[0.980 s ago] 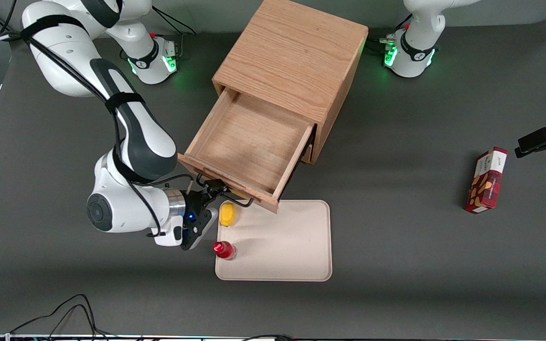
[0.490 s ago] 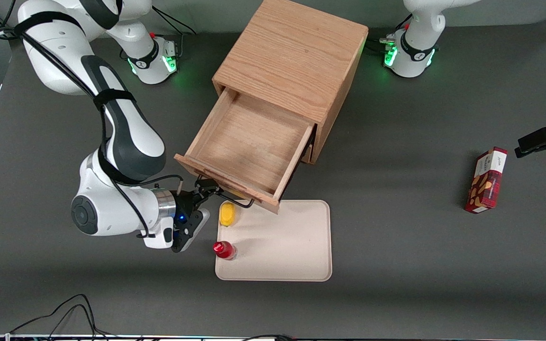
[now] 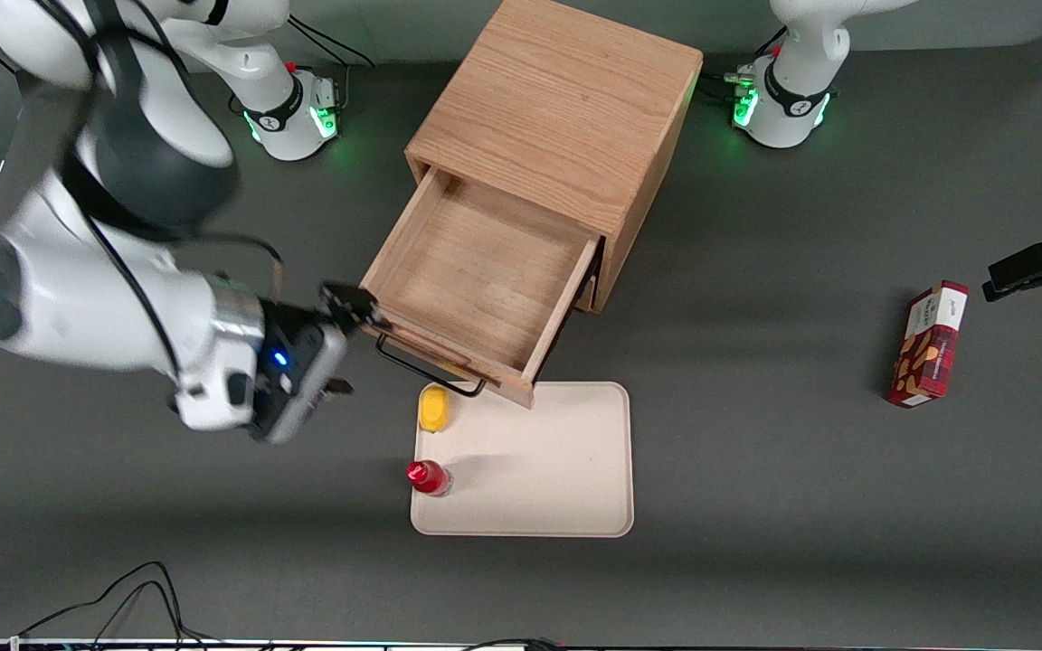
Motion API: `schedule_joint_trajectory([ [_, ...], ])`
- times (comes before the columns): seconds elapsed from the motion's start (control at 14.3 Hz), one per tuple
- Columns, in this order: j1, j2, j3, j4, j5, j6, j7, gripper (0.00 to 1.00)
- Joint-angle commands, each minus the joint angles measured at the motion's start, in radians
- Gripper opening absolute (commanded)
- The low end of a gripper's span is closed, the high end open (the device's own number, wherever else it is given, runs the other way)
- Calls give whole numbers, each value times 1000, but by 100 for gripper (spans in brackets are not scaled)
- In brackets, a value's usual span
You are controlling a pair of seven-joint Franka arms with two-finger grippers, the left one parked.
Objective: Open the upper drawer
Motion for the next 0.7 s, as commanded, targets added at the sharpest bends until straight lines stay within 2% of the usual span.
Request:
schedule_joint_trajectory([
  [0.0,-24,-137,-64,-53,-18,-98,107,100],
  [0.14,-21,-221,-72,-72,-64,-178,197,100],
  [0.35,-18,-370,-70,-81,-225,-373,432,100],
  [0.49,-25,-443,-90,-82,-242,-462,452,100],
  [0.63,-24,-515,-168,-114,-239,-609,476,100],
])
